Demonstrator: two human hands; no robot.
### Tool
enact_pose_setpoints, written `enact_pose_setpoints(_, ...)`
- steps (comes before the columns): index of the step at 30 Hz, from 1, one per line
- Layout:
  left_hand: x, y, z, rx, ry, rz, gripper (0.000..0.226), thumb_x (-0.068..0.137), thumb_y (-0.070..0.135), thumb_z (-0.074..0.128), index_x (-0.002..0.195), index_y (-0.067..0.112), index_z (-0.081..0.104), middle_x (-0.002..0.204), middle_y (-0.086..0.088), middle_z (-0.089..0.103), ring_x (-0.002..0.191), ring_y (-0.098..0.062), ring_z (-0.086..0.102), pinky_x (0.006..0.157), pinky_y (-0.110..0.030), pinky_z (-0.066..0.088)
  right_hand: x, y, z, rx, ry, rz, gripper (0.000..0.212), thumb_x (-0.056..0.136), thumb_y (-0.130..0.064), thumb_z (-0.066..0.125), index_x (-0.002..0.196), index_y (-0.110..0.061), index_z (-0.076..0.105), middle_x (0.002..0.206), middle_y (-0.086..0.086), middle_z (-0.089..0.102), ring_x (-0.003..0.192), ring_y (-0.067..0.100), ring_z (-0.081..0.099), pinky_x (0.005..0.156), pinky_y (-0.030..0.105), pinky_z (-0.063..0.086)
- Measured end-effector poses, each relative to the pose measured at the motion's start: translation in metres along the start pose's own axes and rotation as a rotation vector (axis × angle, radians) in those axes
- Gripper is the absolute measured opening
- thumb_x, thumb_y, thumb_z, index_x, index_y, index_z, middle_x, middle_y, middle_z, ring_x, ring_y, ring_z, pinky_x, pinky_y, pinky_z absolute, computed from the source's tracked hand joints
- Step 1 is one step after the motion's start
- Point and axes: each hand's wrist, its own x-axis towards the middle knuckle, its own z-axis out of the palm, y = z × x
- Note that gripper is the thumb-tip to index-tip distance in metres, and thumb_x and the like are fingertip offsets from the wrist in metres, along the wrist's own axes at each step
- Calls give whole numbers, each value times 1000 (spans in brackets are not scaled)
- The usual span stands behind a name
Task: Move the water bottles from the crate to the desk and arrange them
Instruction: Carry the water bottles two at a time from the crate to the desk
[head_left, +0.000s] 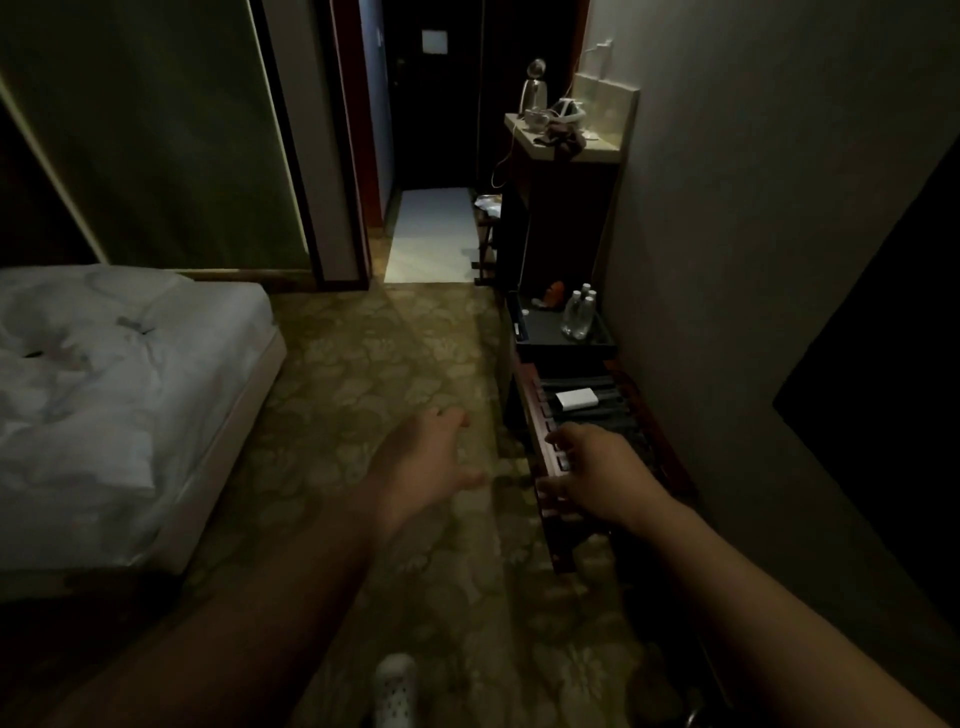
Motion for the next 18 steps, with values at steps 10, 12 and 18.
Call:
enact_pose_setpoints(10, 217, -74, -49, -11, -19, 111, 72, 73, 51, 78, 133, 22, 52, 129, -3, 56, 115, -19, 56, 95, -31, 48, 214, -42, -16, 18, 14, 34, 46, 79, -28, 81, 121, -21, 62, 111, -7, 62, 94, 7, 58, 76, 17, 46)
enact_pose_setpoints(12, 261, -86, -62, -1, -30, 135, 70, 73, 49, 78, 132, 22, 52, 128, -3, 56, 114, -19, 55, 93, -29, 47, 252, -47, -19, 39, 23, 53, 42, 81, -26, 79, 119, -21, 63, 105, -9, 59, 93, 6, 58, 78, 20, 50)
enact_pose_setpoints(18, 380, -96, -73, -3, -59, 206, 71, 73, 49, 79, 133, 23, 51, 127, -2, 56, 111, -17, 55, 88, -30, 49, 356, -23, -25, 55, 49, 133, 56, 76, -37, 82, 126, -25, 59, 120, -5, 59, 102, 10, 60, 82, 26, 55)
